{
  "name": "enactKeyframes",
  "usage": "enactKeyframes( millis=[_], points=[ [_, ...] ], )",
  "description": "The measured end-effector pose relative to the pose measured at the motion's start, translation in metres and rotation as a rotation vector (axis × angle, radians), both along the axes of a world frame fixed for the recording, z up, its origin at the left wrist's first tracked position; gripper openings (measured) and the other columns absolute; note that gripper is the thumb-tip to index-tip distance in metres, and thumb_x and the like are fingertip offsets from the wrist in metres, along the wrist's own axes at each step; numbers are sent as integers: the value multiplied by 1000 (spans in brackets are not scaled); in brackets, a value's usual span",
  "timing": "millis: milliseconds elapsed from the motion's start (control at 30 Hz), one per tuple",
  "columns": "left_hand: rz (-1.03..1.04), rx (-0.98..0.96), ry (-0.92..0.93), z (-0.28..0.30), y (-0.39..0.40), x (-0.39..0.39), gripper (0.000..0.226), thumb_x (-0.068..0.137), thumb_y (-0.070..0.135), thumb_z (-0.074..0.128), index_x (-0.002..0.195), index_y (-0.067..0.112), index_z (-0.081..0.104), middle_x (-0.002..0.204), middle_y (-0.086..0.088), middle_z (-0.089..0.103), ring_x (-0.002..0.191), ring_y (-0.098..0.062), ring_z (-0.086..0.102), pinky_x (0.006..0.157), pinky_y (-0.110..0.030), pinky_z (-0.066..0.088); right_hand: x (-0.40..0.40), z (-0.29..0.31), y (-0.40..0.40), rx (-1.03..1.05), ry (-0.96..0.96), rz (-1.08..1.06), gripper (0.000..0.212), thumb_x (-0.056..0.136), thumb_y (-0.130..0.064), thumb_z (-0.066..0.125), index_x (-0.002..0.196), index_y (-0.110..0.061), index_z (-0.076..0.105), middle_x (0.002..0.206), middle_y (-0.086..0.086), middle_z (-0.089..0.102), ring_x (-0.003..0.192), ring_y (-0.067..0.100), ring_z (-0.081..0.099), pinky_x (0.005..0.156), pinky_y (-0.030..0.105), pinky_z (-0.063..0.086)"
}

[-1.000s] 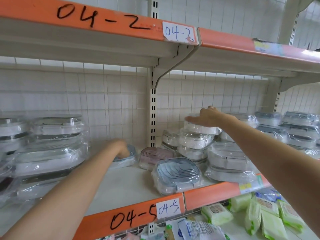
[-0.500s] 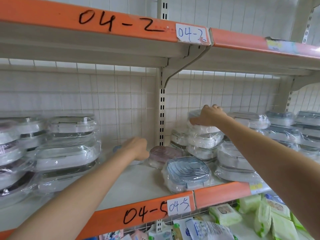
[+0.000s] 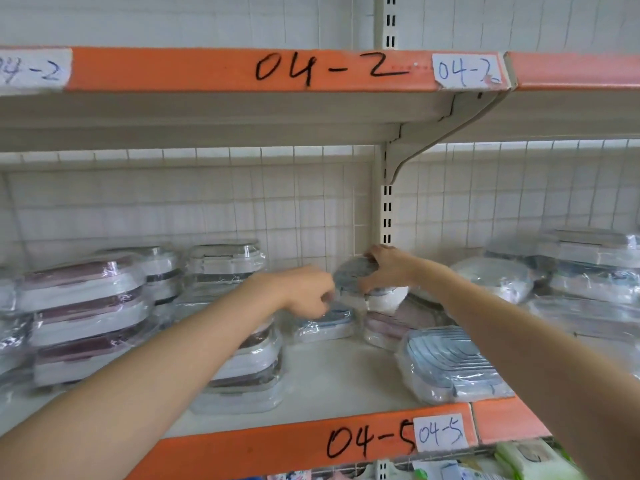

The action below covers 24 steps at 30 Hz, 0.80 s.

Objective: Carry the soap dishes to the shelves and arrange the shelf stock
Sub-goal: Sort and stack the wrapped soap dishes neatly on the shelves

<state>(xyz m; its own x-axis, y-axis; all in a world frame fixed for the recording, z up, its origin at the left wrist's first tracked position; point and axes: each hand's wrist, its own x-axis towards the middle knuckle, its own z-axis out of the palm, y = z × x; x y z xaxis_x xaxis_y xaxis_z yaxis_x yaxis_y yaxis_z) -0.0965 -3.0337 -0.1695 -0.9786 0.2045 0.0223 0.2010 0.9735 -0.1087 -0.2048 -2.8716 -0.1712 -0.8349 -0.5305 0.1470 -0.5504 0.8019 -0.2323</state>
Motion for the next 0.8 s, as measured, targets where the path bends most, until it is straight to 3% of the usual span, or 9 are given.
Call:
enactKeyframes(
  millis=[100,267,333,433,500,600,700,733,800],
  points=[
    [-25,61,39,10,-14,5,18,87,14,50,90,8,67,92,-11,68,87,-28,64,81,-40,54,-3,-6,-21,9,-38,40,77,79,-42,70,141,-15,33,133,9,42,118,24,38,98,35,38],
    [-13,126,53,12,-31,11,27,89,14,51,108,11,69,107,-5,68,97,-21,64,89,-41,53,-8,-13,-51,-23,-164,111,80,77,-32,71,145,-21,28,137,9,39,121,25,38,101,38,37],
    [-4,121,48,10,-35,12,25,89,14,50,106,9,69,106,-8,68,97,-23,64,88,-44,53,-9,-16,-59,-20,-233,119,83,73,-26,70,144,-21,28,137,10,41,118,26,43,98,37,41],
    [15,113,53,8,-39,12,24,91,15,50,105,9,69,106,-9,67,98,-25,64,88,-44,53,-12,-21,-69,-53,-307,139,91,55,-25,61,142,-24,32,133,7,46,108,23,49,81,31,44],
    [18,111,55,6,-37,11,25,91,16,50,106,10,69,106,-9,67,97,-25,63,87,-43,53,-16,-26,-75,-71,-337,165,85,62,-20,59,143,-24,33,131,5,49,104,20,48,77,28,42],
    [11,103,42,2,-36,8,24,87,16,49,97,7,69,100,-12,68,94,-29,64,83,-45,55,-15,-22,-70,-83,-370,150,77,80,-7,58,148,-24,26,140,5,41,113,21,45,88,28,40],
    [-9,77,51,-1,-29,4,20,86,17,50,87,6,67,90,-12,68,83,-28,63,79,-47,55,-10,-12,-52,-6,-292,90,81,84,-18,64,151,-18,17,156,5,17,138,26,28,106,34,31],
    [-9,60,51,-2,-25,3,20,87,17,50,85,5,65,88,-13,66,79,-28,61,77,-45,55,-8,-10,-42,55,-244,57,80,85,-25,64,151,-15,20,156,5,18,141,27,25,110,36,27],
    [-9,44,53,-4,-16,0,20,88,16,49,77,5,61,78,-12,61,72,-29,55,67,-38,49,-1,-7,-20,178,-213,18,59,86,-34,65,137,-13,44,139,5,42,133,31,36,105,36,33]
  ],
)
